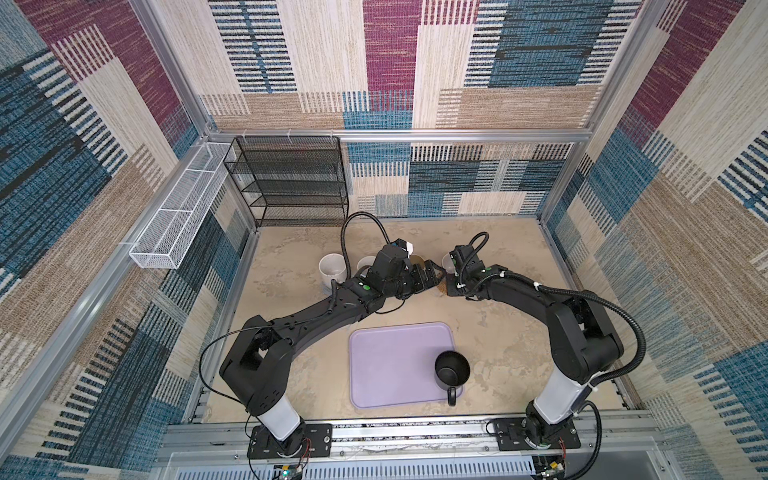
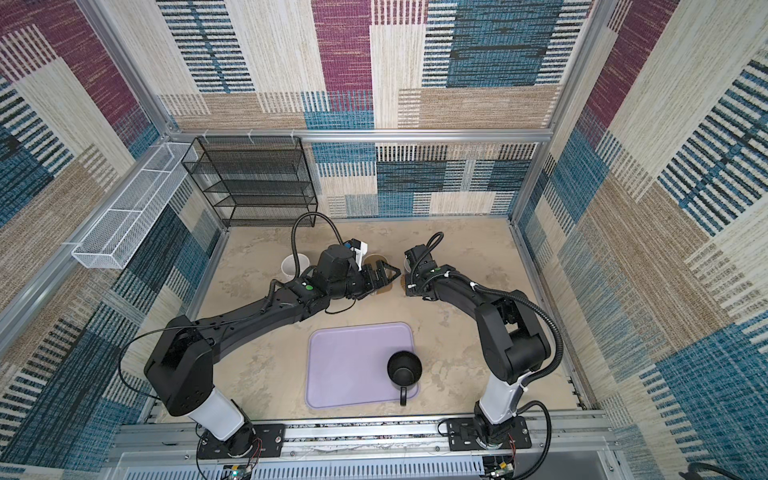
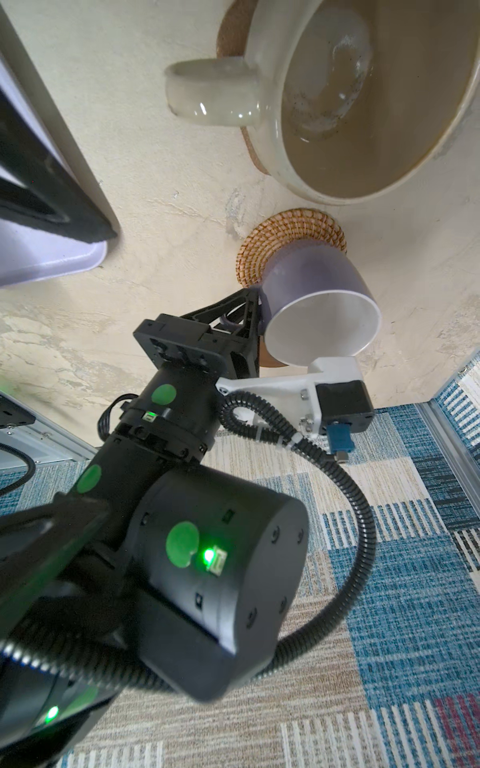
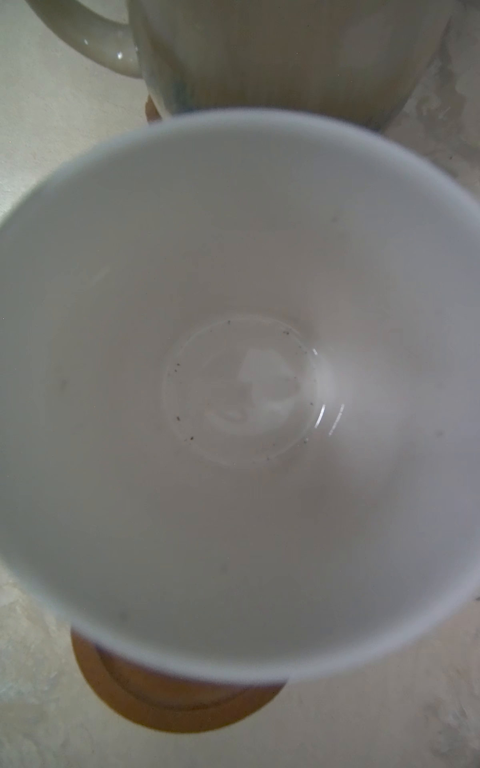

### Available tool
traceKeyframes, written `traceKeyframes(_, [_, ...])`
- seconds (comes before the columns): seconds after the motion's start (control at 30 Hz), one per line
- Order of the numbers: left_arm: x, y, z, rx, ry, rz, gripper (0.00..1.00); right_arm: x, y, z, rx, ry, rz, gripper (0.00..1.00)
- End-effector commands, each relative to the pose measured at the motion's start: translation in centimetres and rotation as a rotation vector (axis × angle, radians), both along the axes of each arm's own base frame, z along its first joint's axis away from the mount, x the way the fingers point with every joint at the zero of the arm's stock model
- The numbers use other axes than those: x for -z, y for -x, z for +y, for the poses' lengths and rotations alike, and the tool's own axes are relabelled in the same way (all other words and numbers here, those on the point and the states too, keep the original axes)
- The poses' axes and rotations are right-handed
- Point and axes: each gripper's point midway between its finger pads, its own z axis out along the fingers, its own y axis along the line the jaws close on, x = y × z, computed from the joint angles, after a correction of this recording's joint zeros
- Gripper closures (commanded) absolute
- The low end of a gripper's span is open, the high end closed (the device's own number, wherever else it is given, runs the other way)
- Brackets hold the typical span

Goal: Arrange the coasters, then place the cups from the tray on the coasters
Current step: 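Lower the lavender mug onto the round woven rattan coaster with right gripper, then open right gripper and move it back over the black mug on the tray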

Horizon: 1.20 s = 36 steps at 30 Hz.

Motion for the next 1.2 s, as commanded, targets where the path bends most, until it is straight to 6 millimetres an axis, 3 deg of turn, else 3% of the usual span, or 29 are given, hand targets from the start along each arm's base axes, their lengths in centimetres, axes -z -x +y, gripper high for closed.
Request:
traceKeyframes(0.0, [-0.4,-0.1,-0.3,0.016,0.007,-0.011,0.01,-0.3,-0.9,-0.2,0.018,0.006,-0.052,1.0])
traceKeyframes(0.5, [-0.3,0.0,-0.1,0.008,0.025,-0.003,0.01,0.8,-0.7,0.5,0.018,-0.01,-0.008,1.0])
traceKeyframes(0.57, [-0.2,0.1,0.0,0.009,0.018,-0.003,0.01,0.6,-0.6,0.1,0.031,0.002,-0.014,0.93])
traceKeyframes(0.8, [-0.5,0.5,0.4,0.008,0.024,-0.006,0.01,-0.6,-0.2,0.4,0.025,-0.027,-0.02,0.54])
traceKeyframes(0.97, [-0.2,1.0,0.9,0.012,-0.005,-0.004,0.01,-3.5,0.9,0.2,0.022,-0.064,-0.058,0.4])
traceKeyframes(1.07, [-0.2,1.7,1.4,0.019,-0.016,-0.011,0.01,-4.9,2.3,0.3,0.004,-0.104,-0.061,0.27])
traceKeyframes(1.13, [-0.2,2.6,1.8,0.042,-0.035,-0.01,0.01,-6.0,3.8,0.6,-0.026,-0.151,-0.058,0.13])
traceKeyframes(1.17, [-0.1,3.0,2.0,0.05,-0.047,-0.008,0.01,-6.4,4.7,0.8,-0.044,-0.174,-0.051,0.11])
